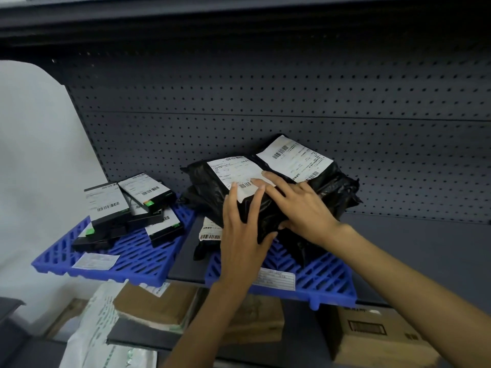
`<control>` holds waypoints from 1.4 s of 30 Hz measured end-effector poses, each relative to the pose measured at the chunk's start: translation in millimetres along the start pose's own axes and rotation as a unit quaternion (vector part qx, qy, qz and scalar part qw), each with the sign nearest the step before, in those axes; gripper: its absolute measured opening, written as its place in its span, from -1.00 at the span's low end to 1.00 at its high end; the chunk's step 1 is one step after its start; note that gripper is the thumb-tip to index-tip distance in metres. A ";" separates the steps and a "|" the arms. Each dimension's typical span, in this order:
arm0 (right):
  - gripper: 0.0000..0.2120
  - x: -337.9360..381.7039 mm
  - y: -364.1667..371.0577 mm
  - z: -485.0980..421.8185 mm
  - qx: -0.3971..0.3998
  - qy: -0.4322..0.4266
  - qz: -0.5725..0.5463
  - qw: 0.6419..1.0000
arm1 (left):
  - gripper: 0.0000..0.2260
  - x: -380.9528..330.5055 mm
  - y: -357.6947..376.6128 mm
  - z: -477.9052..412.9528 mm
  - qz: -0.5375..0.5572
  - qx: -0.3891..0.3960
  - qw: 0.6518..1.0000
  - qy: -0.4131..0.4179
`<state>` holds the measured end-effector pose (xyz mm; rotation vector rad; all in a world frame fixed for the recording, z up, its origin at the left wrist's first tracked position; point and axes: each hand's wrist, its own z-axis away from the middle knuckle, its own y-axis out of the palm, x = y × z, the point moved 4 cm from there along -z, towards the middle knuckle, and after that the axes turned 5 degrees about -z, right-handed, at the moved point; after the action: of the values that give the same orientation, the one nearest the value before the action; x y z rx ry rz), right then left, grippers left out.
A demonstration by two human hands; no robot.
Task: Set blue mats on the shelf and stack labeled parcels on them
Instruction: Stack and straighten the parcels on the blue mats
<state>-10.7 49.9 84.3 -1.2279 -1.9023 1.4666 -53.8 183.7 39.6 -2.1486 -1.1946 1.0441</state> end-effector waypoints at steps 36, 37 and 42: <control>-0.22 62.1 -12.2 -36.4 -0.063 -0.059 -0.047 0.995 | -0.36 107.2 -55.2 -13.1 0.106 -0.007 0.990 0.095; -0.19 64.2 -6.7 -36.3 -0.052 -0.057 -0.063 0.995 | -0.33 110.9 -53.5 -11.1 0.100 0.006 0.991 0.093; -0.16 71.2 14.7 -32.2 -0.016 0.000 -0.264 0.964 | -0.20 116.1 -39.3 -1.9 0.101 0.030 0.994 0.010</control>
<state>-16.4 127.9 69.7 -0.6497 -2.0483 1.1493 -33.4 303.4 22.7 -2.2628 -0.9395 1.1244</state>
